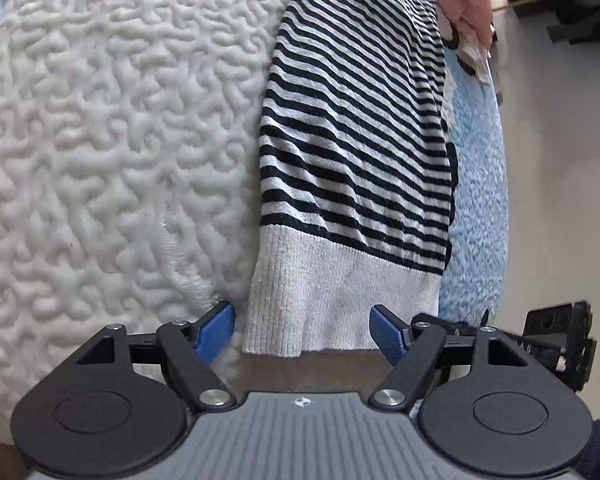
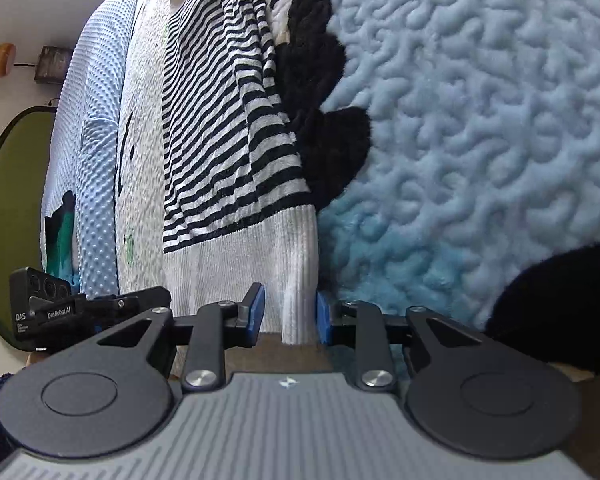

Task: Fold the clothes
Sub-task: 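Grasp the white ribbed hem of the folded strip with both grippers, then lift the hem with both grippers and fold it toward the collar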

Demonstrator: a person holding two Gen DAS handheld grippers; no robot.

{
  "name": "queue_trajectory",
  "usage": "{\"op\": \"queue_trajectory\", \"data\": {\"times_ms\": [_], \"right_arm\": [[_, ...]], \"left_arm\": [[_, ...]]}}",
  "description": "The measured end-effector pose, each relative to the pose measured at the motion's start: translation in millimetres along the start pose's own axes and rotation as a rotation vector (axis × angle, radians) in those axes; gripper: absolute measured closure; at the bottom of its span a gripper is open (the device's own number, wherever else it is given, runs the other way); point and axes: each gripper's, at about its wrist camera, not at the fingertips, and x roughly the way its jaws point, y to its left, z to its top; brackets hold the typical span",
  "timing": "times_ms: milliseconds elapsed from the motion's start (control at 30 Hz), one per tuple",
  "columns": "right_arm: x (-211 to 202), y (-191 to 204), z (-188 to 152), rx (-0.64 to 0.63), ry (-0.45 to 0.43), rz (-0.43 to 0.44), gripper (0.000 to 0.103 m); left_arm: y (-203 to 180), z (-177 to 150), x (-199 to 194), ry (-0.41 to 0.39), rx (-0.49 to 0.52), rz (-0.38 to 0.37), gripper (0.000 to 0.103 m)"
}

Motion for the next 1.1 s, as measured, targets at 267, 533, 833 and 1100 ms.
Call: {"op": "queue_trajectory", "data": {"times_ms": [267,533,833,1100], "right_arm": [[1,2,0,0.060,0.000,-0.037,0.094],[-15,18,-9,0.021,0.036,-0.071,0.094],[-43,33,-42,0.014,0.174,-0.083,0.094],[-81,57,-51,0.059,0.235,-0.087,0.094]], "left_arm": [[23,-1,-5,0.004,-0.172,0.008,0.094],[13,-22,-21,-0.014,-0.197,-0.016,0.094],[-8,-57,-57,0.089,-0.156,0.002,0.094],[-30,-68,-97,0.107,-0.254,-0.012,0.094]]}}
